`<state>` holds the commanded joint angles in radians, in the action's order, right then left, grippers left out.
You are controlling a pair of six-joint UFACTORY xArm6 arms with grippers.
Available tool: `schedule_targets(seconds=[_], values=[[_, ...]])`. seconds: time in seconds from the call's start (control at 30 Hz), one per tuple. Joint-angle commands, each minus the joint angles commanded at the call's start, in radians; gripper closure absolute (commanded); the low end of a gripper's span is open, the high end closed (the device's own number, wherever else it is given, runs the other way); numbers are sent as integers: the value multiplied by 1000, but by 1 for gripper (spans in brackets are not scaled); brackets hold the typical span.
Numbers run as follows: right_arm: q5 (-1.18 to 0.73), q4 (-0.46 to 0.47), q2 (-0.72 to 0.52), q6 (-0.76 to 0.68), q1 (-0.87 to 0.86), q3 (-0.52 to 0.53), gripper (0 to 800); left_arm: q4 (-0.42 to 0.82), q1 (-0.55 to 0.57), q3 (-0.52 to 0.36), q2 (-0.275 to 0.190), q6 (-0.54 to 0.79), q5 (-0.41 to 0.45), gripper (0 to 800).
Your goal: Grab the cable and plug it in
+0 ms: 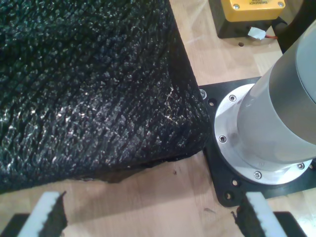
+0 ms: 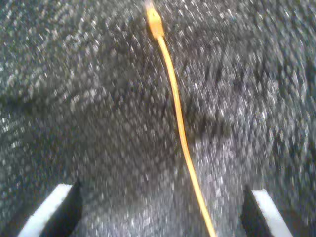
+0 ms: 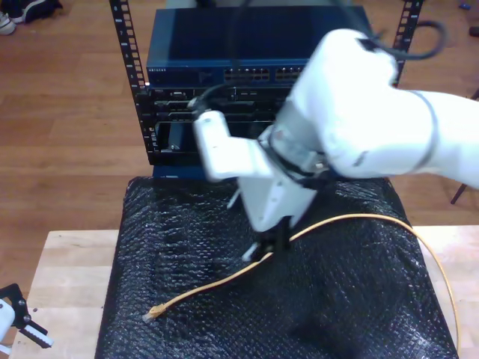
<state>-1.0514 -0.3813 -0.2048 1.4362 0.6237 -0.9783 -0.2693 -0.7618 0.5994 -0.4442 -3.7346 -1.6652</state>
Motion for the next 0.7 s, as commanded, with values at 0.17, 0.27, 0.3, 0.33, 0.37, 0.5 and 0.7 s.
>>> schedule_targets(seconds=[0.17, 0.27, 0.3, 0.33, 0.37, 0.5, 0.7], values=[[26, -2, 0, -5, 17, -2, 11, 0, -2, 0, 2, 0, 18, 0], [38, 0, 9, -6, 35, 0, 11, 0, -2, 0, 6, -5, 20, 0], [38, 0, 14, -11, 43, -2, 11, 0, -2, 0, 8, -9, 20, 0], [40, 2, 18, -18, 54, -2, 11, 0, -2, 0, 8, -12, 20, 0], [44, 3, 23, -25, 61, -3, 11, 0, -2, 0, 8, -15, 20, 0], [71, 43, 48, -38, 87, -5, 11, 0, 0, 0, 8, -23, 20, 0], [72, 94, 94, -80, 137, -32, 11, 0, 0, -6, 14, -25, 21, 0]])
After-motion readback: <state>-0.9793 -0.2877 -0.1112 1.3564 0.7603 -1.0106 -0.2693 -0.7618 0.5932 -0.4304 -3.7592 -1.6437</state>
